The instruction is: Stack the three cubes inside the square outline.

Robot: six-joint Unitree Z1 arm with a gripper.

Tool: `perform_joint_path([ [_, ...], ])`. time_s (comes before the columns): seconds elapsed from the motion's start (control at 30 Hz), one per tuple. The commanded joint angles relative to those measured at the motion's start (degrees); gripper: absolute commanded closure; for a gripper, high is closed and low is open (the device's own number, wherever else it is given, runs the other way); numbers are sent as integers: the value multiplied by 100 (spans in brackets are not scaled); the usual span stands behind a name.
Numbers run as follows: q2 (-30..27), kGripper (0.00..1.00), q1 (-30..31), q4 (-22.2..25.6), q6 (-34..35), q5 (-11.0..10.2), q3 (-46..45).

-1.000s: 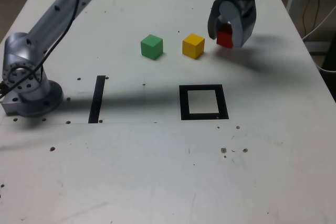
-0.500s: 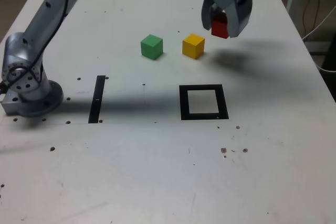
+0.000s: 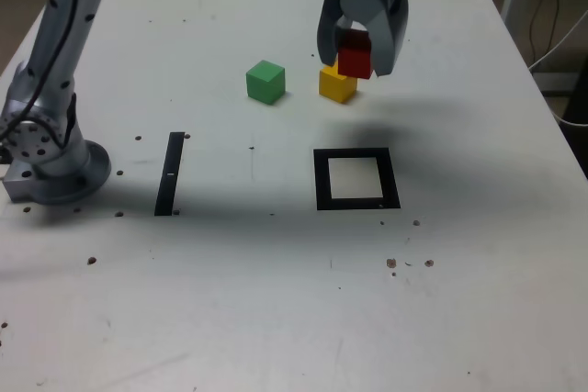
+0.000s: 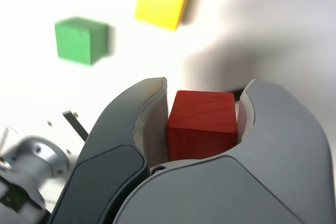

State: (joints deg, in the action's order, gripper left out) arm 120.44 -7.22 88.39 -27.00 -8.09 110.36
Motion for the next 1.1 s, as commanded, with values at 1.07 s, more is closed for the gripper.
perform_joint_path([
  [1.07, -70, 59, 969, -1659, 2243, 1037, -1987],
])
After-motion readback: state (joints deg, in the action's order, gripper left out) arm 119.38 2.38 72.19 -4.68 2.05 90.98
